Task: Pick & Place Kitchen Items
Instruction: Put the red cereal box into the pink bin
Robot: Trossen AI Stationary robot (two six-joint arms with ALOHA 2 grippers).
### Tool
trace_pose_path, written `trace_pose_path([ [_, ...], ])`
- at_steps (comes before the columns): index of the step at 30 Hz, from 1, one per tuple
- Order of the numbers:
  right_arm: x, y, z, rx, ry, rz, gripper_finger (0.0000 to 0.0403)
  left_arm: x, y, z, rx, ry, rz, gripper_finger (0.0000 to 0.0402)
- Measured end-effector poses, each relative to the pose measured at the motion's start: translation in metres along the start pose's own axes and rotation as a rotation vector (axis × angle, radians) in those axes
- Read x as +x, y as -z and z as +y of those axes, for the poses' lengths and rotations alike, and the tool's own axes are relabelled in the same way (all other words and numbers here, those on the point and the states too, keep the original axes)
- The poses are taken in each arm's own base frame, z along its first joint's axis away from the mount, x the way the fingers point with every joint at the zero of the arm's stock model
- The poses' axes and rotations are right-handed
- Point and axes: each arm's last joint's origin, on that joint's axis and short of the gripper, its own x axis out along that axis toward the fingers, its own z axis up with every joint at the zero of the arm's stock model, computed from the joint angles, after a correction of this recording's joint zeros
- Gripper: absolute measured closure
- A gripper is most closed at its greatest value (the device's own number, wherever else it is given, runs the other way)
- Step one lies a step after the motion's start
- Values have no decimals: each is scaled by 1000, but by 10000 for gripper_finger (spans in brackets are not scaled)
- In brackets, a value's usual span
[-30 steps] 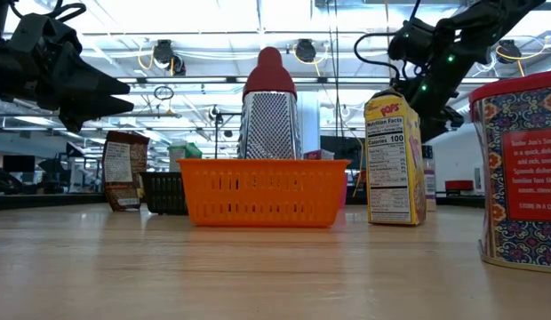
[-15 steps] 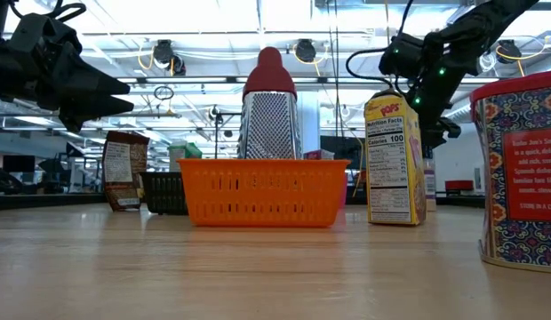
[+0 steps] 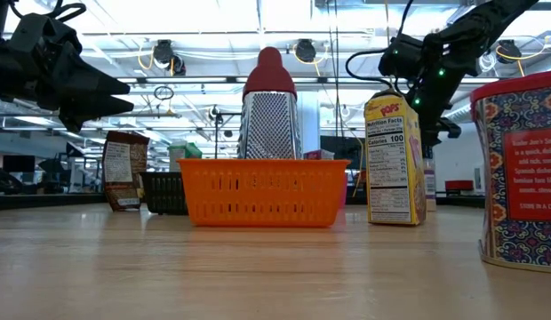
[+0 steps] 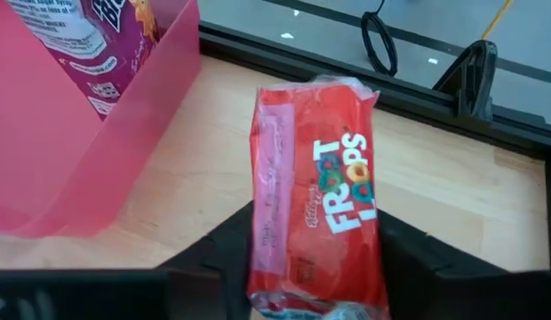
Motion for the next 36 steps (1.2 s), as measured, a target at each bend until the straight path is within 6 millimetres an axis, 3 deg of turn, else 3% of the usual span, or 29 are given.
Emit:
trace_pose_path([
  [12, -13, -22, 5, -36, -68, -119, 303, 0, 0, 0, 0, 0, 0, 192],
  [22, -34, -49, 13, -38, -210, -199, 307, 0, 0, 0, 0, 0, -1, 192],
  [36, -57, -57, 37, -66, -365, -285, 307, 0, 0, 0, -1, 0, -1, 192],
])
